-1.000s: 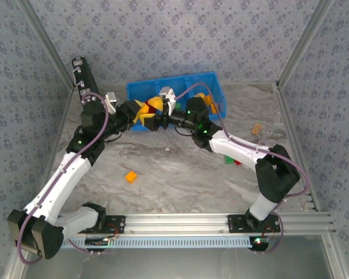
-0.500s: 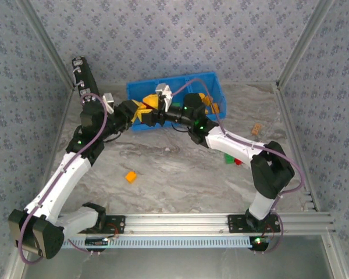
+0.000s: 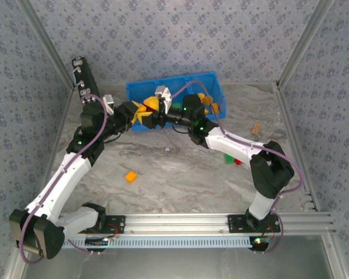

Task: Sort the legos into containers by color
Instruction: Place the lego in the container.

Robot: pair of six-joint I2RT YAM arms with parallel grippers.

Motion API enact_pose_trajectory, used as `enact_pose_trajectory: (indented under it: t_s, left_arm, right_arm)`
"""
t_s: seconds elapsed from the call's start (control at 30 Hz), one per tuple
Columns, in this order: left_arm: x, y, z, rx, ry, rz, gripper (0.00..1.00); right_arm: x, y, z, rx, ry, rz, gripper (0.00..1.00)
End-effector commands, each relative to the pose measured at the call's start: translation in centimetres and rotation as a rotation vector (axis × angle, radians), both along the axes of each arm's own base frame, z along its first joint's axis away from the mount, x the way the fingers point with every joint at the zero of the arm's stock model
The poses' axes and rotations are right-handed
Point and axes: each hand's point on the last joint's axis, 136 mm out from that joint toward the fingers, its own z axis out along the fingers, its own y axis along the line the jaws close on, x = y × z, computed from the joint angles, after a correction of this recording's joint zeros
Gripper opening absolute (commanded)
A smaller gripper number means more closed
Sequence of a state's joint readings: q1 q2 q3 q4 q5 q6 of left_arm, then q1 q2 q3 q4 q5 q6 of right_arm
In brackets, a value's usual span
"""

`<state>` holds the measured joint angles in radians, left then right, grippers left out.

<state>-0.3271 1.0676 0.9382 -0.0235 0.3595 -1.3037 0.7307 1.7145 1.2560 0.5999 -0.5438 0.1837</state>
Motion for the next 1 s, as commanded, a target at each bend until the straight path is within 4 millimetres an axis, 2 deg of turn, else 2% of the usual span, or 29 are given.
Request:
enact_pose_trajectory:
  t_s: [0.0,0.2,0.43,0.67,0.97]
  left_arm:
    - [-0.4,0.1,1.8,-0.028,-0.053,-0.011,0.14]
    - [-0.5,0.1,1.9,-0.032,-0.050,-0.011,0.13]
    - [-1.1,0.0,2.0,-0.012,-0.044,-0.023,0.13]
    - [-1.0,-0.3,2.0,-0.025,-0.044,-0.034,0.12]
    - [-0.7,-0.9,1.8,-0.037,-0.042,-0.046,0.12]
  right_arm:
    - [-0.2,-1.0,1.1,-0.007,-0.047,-0.024,0.76]
    - [0.3,-1.0,1.0,-0.007,-0.043,-0.040,0.74]
    - [1.1,-0.3,1.4,0.018,-0.035,-0.034,0.66]
    - [1.3,0.7,1.4,0.027,-0.026,-0.010,0.65]
    - [0.8,1.8,1.5,0.037,-0.008,0.048,0.53]
